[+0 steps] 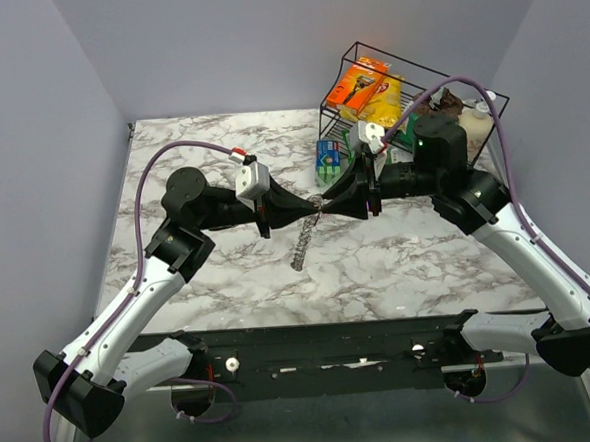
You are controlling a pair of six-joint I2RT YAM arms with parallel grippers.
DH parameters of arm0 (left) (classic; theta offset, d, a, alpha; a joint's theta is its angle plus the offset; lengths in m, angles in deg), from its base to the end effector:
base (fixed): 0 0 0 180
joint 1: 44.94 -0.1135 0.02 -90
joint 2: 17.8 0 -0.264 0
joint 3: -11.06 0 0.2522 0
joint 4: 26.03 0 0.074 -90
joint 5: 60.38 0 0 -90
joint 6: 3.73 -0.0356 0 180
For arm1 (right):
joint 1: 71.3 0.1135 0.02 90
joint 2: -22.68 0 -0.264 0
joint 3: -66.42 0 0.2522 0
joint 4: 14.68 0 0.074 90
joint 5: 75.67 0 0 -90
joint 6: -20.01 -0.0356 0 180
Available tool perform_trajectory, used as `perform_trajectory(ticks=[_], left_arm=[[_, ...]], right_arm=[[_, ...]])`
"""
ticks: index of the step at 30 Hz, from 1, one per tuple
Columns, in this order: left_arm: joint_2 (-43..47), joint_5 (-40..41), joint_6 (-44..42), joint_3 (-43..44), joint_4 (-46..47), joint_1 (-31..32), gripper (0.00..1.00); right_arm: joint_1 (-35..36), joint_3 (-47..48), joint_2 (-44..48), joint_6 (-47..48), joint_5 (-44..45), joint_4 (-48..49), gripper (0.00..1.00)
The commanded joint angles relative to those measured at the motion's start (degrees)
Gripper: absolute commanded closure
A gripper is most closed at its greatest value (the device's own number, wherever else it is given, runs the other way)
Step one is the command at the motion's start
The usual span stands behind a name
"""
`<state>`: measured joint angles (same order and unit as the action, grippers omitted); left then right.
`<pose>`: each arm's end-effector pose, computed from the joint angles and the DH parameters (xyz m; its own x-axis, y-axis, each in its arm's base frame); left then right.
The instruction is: Put the keys on the keyring
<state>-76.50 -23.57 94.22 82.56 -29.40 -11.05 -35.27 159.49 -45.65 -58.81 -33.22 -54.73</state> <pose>0.1691 -0.1479 0.4106 -0.0022 -0.0984 -0.9951 0.9990 0.0438 -0.0065 0.1836 0.1660 0.4385 -0.0209 -0.1770 -0.9840 -0.9955 0.0947 0.0041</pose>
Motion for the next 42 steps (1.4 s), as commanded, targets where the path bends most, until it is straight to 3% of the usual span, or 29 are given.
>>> perform_trajectory(ticks=[1, 3, 6, 7, 10, 30, 42], left_arm=[[1.4, -1.5, -0.7, 2.7, 1.9, 0.3, 1.00], [1.3, -1.6, -0.7, 2.8, 1.7, 0.2, 1.00], [1.2, -1.7, -0.7, 2.9, 1.4, 0.3, 1.00], [1.1, -1.6, -0.7, 2.8, 1.4, 0.3, 1.00], [1.3, -1.5, -0.9, 2.8, 1.0, 0.3, 1.00], [2.2, -1.8, -2.0, 3.5, 0.2, 0.2, 1.00], [0.2, -2.4, 4.0, 2.0, 8.5, 0.1, 1.00]], right_arm=[[-0.2, -0.9, 0.8, 1.2, 2.7, -1.5, 0.61], [-0.1, -0.7, 0.6, 1.2, 1.9, -1.5, 0.62], [-0.2, -0.6, 0.5, 1.1, 1.3, -1.3, 0.76], [-0.2, -0.6, 0.5, 1.1, 1.3, -1.3, 0.88], [-0.2, -0.8, 0.7, 1.6, 1.2, -1.3, 0.99], [-0.3, -3.1, 0.0, 8.1, 2.0, -4.3, 0.99], [-0.3, -2.3, -1.5, 8.0, -3.5, -4.8, 0.99]])
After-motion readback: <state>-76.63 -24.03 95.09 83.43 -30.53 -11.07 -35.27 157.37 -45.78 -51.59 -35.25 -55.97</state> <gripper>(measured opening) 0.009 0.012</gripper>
